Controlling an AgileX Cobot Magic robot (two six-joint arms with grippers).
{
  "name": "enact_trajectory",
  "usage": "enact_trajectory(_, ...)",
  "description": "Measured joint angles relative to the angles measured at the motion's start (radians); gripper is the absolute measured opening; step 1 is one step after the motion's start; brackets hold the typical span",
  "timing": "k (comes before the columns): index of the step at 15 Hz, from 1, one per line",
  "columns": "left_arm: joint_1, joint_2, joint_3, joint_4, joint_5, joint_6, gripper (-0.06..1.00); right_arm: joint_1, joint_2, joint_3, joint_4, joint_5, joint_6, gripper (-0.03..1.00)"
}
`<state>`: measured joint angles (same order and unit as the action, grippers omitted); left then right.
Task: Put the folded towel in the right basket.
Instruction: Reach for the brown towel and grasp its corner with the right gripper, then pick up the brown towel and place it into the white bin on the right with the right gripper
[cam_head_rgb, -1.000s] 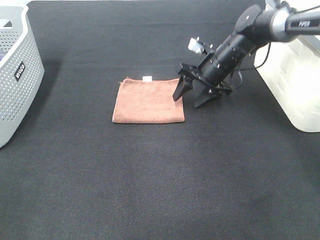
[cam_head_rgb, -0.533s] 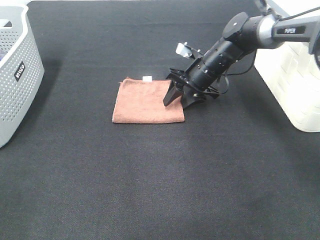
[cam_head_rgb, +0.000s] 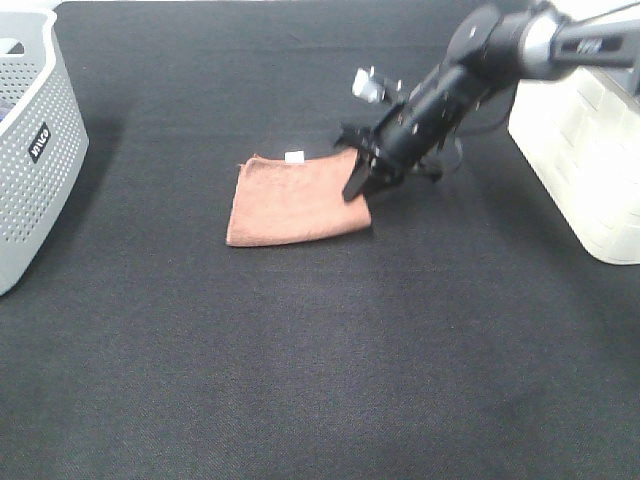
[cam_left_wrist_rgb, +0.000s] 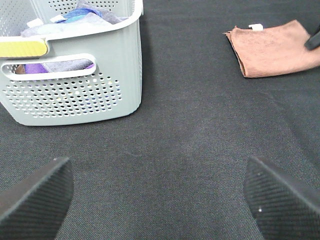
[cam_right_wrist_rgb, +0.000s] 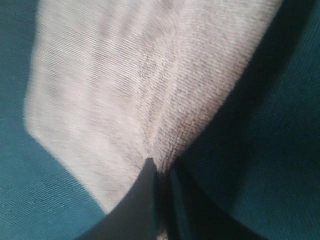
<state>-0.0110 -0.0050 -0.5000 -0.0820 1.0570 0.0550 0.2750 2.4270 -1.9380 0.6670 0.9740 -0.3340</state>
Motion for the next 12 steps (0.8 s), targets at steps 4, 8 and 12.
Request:
enact_trajectory(4, 0.0, 0.0, 0.0, 0.0, 0.0, 0.0, 0.88, 0.0, -0.111, 0.0, -0.018, 0.046, -0.001, 0.01)
enact_trajectory(8, 0.0, 0.0, 0.0, 0.0, 0.0, 0.0, 0.88, 0.0, -0.267, 0.0, -0.066, 0.1, 0.0, 0.01)
enact_trajectory(12, 0.0, 0.0, 0.0, 0.0, 0.0, 0.0, 0.88, 0.0, -0.385, 0.0, -0.136, 0.121, 0.009, 0.01)
